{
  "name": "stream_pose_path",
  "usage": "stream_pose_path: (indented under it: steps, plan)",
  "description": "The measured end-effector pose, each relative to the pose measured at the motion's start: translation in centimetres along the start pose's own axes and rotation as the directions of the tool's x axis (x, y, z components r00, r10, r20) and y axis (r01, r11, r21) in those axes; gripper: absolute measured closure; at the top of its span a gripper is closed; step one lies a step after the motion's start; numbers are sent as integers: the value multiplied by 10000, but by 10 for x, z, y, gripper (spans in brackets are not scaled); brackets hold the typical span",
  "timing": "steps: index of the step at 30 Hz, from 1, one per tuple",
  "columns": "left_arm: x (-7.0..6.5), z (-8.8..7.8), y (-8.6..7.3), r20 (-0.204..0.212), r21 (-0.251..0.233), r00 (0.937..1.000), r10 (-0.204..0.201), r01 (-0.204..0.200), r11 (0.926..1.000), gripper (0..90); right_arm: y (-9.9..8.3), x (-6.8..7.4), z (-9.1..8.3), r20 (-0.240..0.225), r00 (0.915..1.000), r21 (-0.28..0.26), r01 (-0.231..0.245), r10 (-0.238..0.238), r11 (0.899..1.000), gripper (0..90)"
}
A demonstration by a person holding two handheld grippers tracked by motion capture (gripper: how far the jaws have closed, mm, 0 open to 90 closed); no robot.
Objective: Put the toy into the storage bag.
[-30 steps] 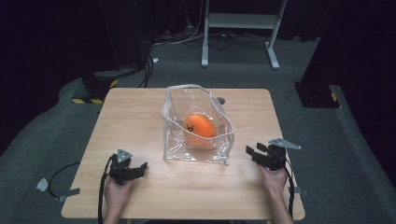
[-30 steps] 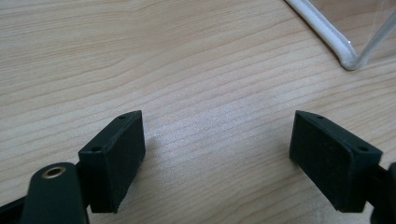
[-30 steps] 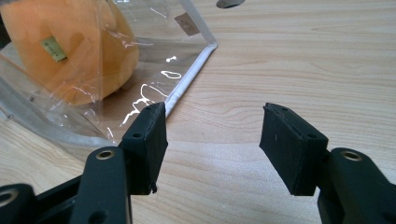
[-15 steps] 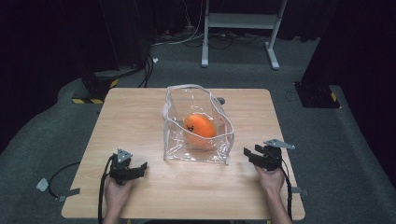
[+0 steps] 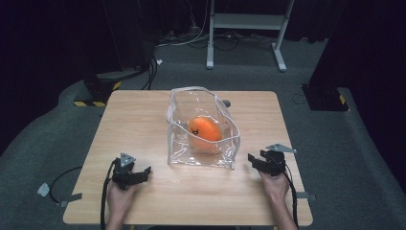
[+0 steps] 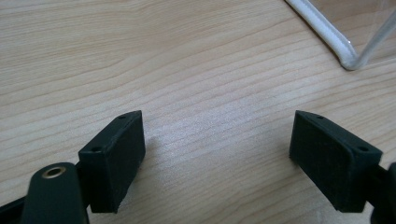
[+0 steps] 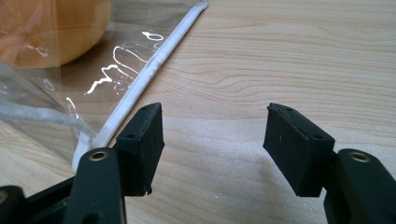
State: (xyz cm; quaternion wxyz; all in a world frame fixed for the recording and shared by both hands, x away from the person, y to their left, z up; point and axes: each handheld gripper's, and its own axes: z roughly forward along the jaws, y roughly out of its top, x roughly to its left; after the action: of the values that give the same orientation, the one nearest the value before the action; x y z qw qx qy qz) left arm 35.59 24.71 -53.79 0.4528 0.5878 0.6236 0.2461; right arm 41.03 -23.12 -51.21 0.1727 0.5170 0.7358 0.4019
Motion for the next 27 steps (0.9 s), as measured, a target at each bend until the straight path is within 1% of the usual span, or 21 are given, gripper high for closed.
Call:
stream_pose_path:
  steps: [7, 8, 10, 17, 20, 23, 27]
  plan:
    - [0, 0, 0, 2, 3, 10000, 1, -1, 10000, 183, -1, 2, 4, 295, 9992, 272, 266, -274, 9993, 364]
    - [0, 0, 0, 3, 31, 10000, 68, -68, 10000, 183, -1, 3, 5, 340, 9990, 326, 281, -292, 9991, 363]
    - [0, 0, 0, 0, 3, 10000, 2, -2, 10000, 183, -2, 3, 6, 404, 9986, 384, 324, -340, 9987, 361]
    - [0, 0, 0, 0, 5, 10000, 4, -4, 10000, 183, -2, 6, 10, 686, 9952, 555, 665, -702, 9962, 356]
    - [0, 0, 0, 1, -14, 10000, -20, 20, 10000, 183, -2, 7, 11, 746, 9944, 607, 699, -743, 9957, 354]
    - [0, 0, 0, 5, -13, 10000, -15, 15, 10000, 183, -1, 9, 13, 820, 9926, 680, 842, -897, 9941, 352]
    - [0, 0, 0, 1, -19, 10000, -23, 23, 10000, 183, -1, 10, 14, 828, 9922, 696, 876, -932, 9937, 350]
